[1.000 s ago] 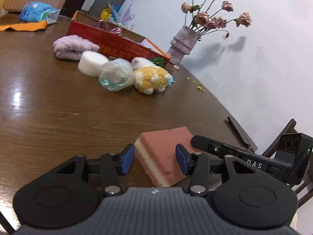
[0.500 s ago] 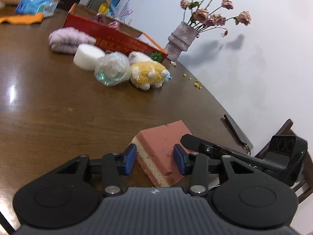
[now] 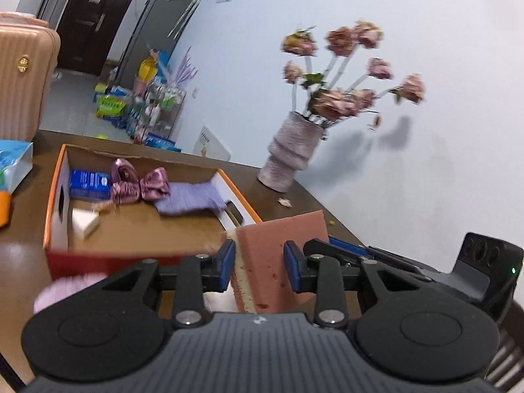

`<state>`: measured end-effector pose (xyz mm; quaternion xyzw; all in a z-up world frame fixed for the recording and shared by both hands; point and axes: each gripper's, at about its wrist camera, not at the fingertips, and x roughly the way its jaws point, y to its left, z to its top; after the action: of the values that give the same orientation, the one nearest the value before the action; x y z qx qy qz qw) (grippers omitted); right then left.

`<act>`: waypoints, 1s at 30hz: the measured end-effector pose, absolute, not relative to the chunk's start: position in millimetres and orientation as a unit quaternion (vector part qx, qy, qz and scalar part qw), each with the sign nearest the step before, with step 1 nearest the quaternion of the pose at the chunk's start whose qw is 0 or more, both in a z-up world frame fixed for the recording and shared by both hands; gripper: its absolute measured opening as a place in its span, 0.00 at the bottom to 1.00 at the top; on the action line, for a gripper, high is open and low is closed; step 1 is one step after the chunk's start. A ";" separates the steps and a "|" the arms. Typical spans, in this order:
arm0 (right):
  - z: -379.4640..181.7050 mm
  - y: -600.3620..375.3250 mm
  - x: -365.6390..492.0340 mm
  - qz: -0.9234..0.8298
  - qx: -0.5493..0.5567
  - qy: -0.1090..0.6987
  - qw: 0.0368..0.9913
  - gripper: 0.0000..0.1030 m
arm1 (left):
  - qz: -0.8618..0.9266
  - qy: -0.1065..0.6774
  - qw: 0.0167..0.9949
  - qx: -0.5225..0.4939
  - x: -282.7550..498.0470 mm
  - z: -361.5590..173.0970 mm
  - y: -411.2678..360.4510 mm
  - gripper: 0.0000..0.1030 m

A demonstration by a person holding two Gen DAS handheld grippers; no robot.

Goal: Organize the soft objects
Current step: 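Carry the sponge block with the right tool into the box and release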

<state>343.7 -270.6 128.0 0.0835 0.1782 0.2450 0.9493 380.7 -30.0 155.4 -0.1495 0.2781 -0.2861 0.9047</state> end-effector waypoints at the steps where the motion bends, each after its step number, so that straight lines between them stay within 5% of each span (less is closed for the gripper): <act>1: 128.3 -271.0 359.5 0.242 0.087 0.183 0.949 0.33 | -0.282 0.279 0.906 -0.147 394.9 156.5 -32.6 0.32; 10: 100.0 -272.6 486.2 0.195 0.060 0.238 0.950 0.34 | -0.243 0.345 0.894 -0.153 526.7 107.4 -59.1 0.30; 17: 69.5 -280.0 519.8 0.167 0.034 0.323 0.931 0.36 | -0.240 0.397 0.874 -0.149 556.3 64.1 -81.2 0.30; 20: 66.9 -282.0 525.4 0.159 0.029 0.330 0.930 0.45 | -0.244 0.410 0.865 -0.152 562.7 55.7 -87.9 0.31; 22: 65.3 -282.6 526.2 0.160 0.028 0.331 0.929 0.53 | -0.240 0.416 0.867 -0.135 565.5 50.4 -94.0 0.33; 30: 69.8 -282.4 526.2 0.157 0.017 0.313 0.937 0.58 | -0.219 0.397 0.882 -0.128 558.2 59.5 -90.1 0.48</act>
<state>526.2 -282.4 69.8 0.0166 0.3129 0.1572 0.9365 558.2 -90.1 59.5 -0.1284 0.3970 -0.2195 0.8819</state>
